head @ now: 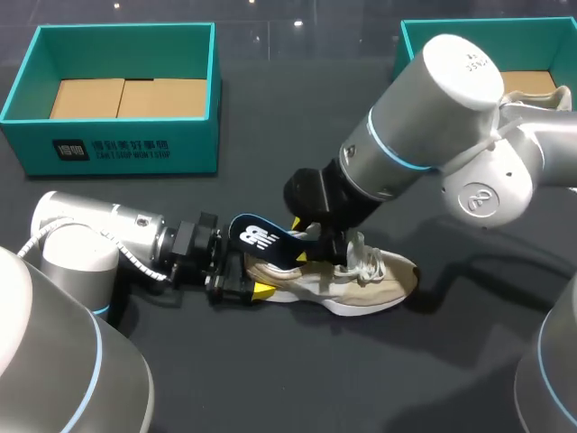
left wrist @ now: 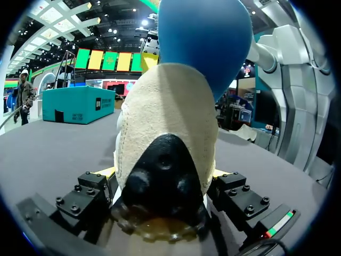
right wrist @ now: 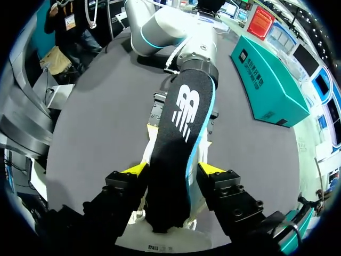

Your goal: Take the shoe out of the shoebox, open the shoe tongue, remove and reinsert the insole, then place the shoe into the shoebox

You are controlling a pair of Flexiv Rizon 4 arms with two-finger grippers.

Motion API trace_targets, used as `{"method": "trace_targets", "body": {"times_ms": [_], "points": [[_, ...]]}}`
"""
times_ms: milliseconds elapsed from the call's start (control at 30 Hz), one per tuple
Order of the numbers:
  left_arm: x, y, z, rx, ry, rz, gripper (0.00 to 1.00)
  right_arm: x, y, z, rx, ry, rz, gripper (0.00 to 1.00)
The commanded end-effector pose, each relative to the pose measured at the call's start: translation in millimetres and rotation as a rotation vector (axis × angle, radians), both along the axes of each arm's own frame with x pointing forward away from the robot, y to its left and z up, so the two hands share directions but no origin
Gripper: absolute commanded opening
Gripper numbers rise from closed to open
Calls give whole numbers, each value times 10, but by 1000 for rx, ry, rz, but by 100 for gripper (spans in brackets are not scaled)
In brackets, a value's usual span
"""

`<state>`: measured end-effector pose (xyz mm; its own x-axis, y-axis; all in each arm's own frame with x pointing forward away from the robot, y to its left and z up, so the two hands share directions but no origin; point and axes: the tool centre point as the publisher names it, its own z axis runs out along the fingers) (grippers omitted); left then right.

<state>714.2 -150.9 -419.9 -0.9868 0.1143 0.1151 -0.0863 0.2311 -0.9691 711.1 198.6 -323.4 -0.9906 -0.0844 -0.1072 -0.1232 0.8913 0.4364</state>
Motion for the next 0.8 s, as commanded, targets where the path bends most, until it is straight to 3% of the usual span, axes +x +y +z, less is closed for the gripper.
{"method": "trace_targets", "body": {"times_ms": [33, 200, 233, 667, 800], "points": [[13, 7, -20, 1, 0, 0, 0, -8, 1, 144, -36, 24, -20, 55], [13, 7, -20, 1, 0, 0, 0, 38, 64, 264, -69, 123, -56, 81], [13, 7, -20, 1, 0, 0, 0, 55, 67, 290, -67, 135, -66, 100], [13, 7, -20, 1, 0, 0, 0, 63, 73, 320, -69, 142, -73, 100], [13, 7, -20, 1, 0, 0, 0, 11, 151, 331, -11, 229, -81, 100]]}}
